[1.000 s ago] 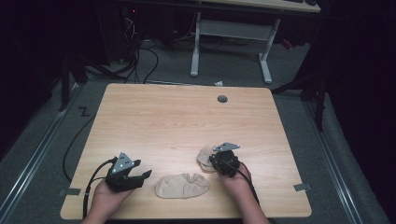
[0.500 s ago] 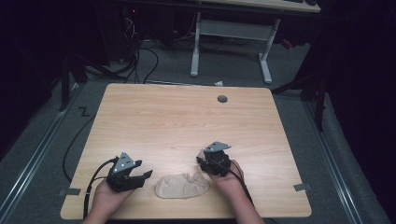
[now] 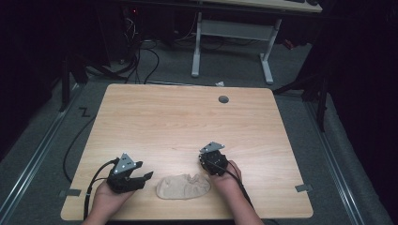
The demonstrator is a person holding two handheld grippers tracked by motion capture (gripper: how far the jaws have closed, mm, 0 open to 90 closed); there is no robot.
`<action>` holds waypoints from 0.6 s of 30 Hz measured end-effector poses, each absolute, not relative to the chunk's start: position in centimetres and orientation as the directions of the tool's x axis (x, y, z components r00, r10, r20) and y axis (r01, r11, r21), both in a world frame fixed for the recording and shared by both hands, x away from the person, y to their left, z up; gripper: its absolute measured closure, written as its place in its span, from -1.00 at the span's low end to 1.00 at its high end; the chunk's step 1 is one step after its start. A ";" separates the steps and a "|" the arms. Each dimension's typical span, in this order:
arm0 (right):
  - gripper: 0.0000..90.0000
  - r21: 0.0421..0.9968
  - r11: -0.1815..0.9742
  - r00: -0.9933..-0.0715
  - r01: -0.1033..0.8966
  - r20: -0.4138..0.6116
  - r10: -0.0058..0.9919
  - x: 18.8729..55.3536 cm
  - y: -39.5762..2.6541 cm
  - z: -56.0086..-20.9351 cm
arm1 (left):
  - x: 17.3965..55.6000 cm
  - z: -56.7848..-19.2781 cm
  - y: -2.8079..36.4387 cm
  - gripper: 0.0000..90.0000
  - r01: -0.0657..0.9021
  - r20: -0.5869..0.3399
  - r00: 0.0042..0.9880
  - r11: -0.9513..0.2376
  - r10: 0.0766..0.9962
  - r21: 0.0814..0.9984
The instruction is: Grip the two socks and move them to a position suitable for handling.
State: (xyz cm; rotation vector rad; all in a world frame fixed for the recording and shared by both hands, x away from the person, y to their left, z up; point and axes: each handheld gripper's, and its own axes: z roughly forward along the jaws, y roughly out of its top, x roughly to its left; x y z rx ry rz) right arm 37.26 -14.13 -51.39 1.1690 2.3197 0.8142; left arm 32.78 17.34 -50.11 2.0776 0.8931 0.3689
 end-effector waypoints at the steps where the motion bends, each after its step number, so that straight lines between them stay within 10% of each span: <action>1: 0.87 0.665 0.475 -0.560 0.577 -0.102 0.822 37.2 -14.2 -51.4 | 32.8 -50.1 17.3 -0.08 0.465 -0.050 0.706 -0.410 0.706 0.785; 18: 0.87 0.726 0.423 -0.526 0.543 -0.098 0.845 36.6 -15.4 -50.0 | 32.7 -50.1 17.2 -0.08 0.454 -0.029 0.708 -0.424 0.706 0.784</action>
